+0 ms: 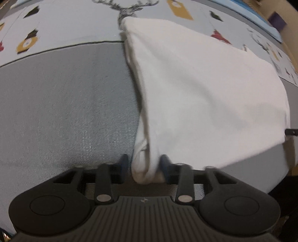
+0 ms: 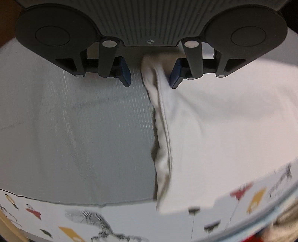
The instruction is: Fold small clothes
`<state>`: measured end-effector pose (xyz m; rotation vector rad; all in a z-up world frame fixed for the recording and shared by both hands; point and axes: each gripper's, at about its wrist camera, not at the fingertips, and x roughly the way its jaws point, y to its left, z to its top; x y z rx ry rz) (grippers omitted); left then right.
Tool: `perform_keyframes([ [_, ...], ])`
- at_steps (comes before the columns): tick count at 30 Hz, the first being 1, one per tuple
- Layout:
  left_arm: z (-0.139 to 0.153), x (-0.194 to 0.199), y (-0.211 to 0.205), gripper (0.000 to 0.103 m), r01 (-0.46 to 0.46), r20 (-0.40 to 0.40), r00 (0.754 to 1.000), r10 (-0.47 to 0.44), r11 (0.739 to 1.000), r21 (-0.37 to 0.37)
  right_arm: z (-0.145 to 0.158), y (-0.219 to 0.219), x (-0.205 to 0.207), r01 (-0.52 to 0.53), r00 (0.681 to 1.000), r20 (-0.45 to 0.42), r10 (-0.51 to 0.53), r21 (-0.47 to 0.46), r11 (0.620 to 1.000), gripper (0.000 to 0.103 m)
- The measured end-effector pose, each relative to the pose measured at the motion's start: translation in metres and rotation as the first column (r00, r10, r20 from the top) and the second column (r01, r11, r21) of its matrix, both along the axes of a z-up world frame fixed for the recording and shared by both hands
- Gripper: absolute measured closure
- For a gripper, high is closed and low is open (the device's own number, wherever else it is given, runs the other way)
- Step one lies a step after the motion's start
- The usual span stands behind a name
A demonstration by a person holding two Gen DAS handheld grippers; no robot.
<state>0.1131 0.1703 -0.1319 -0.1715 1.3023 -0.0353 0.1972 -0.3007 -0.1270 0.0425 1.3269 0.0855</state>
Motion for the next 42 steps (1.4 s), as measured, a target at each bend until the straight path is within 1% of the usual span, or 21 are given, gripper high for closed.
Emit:
perform_keyframes([
  [1,0.002,-0.002,0.001,0.095,-0.001,0.009,1.0,0.001,1.0,-0.007,-0.001,0.002,-0.002,-0.013,1.0,0.003,0.013,-0.01,1.0,0.071],
  [2,0.007,-0.005,0.003,0.096,-0.012,0.029,0.999,0.013,1.0,-0.013,0.001,0.003,-0.003,-0.022,1.0,0.011,0.022,-0.001,1.0,0.094],
  [5,0.024,-0.013,0.015,0.097,-0.052,0.074,0.996,0.056,0.997,-0.059,0.02,0.002,-0.008,0.003,0.996,0.085,-0.007,0.043,0.999,0.097],
  [8,0.018,-0.02,0.016,0.097,-0.01,0.014,1.0,0.01,1.0,-0.029,0.027,0.0,-0.015,0.032,0.995,0.094,-0.034,0.03,0.999,0.097],
  [9,0.013,-0.02,0.012,0.095,0.013,-0.011,1.0,-0.013,1.0,-0.007,0.021,0.002,-0.014,0.027,0.997,0.068,-0.026,-0.007,1.0,0.097],
  [11,0.015,-0.017,0.012,0.083,0.021,-0.008,1.0,-0.021,1.0,0.0,0.008,0.012,-0.012,-0.008,1.0,0.028,0.01,-0.078,0.997,0.093],
  [13,0.022,-0.013,0.022,0.057,-0.031,0.038,0.999,0.033,0.998,-0.048,0.004,0.02,-0.011,-0.037,0.999,0.013,0.039,-0.116,0.993,0.083],
  [14,0.027,-0.01,0.03,0.054,-0.068,0.065,0.995,0.073,0.994,-0.086,0.007,0.023,-0.012,-0.046,0.998,0.028,0.05,-0.125,0.991,0.075],
  [16,0.03,-0.003,0.039,0.053,-0.109,0.085,0.989,0.122,0.984,-0.143,0.019,0.025,-0.012,-0.039,0.994,0.101,0.052,-0.127,0.991,0.066],
  [19,0.027,0.017,0.044,0.052,-0.141,0.072,0.985,0.156,0.974,-0.177,0.051,0.022,-0.009,-0.042,0.963,0.258,0.073,-0.124,0.991,0.065],
  [22,0.019,0.036,0.044,0.051,-0.177,0.053,0.98,0.191,0.965,-0.194,0.095,0.013,-0.018,-0.037,0.879,0.473,0.059,-0.055,0.998,0.062],
  [24,0.013,0.045,0.046,0.047,-0.21,0.038,0.974,0.223,0.955,-0.207,0.113,0.006,-0.024,-0.025,0.821,0.571,0.022,-0.003,1.0,0.056],
  [27,0.001,0.054,0.046,0.047,-0.249,-0.002,0.967,0.254,0.946,-0.208,0.112,-0.003,-0.031,0.013,0.775,0.629,-0.058,0.077,0.997,0.055],
  [28,-0.003,0.057,0.043,0.047,-0.249,-0.006,0.967,0.253,0.947,-0.204,0.105,-0.004,-0.031,0.024,0.784,0.617,-0.068,0.08,0.996,0.055],
  [29,-0.004,0.059,0.041,0.047,-0.245,-0.001,0.968,0.249,0.948,-0.202,0.1,-0.002,-0.027,0.032,0.81,0.583,-0.058,0.055,0.998,0.057],
  [31,-0.005,0.066,0.036,0.047,-0.227,0.017,0.972,0.236,0.951,-0.209,0.099,0.0,-0.027,0.048,0.8,0.597,-0.065,0.044,0.998,0.057],
  [33,-0.006,0.069,0.029,0.049,-0.204,0.028,0.976,0.214,0.958,-0.204,0.096,0.002,-0.024,0.045,0.804,0.591,-0.062,0.042,0.998,0.056],
  [35,-0.007,0.071,0.02,0.058,-0.169,0.043,0.983,0.18,0.967,-0.19,0.088,0.008,-0.016,0.047,0.823,0.566,-0.048,0.016,0.999,0.057],
  [37,-0.006,0.07,0.014,0.084,-0.141,0.058,0.987,0.15,0.98,-0.138,0.085,0.012,-0.012,0.052,0.826,0.561,-0.053,0.017,0.998,0.057],
  [39,-0.004,0.066,0.019,0.09,-0.15,0.065,0.985,0.163,0.975,-0.163,0.084,0.013,-0.009,0.062,0.83,0.555,-0.065,0.024,0.998,0.057],
  [42,0.003,0.058,0.029,0.092,-0.177,0.09,0.977,0.193,0.971,-0.16,0.083,0.017,-0.009,0.072,0.832,0.549,-0.075,0.027,0.997,0.057],
])
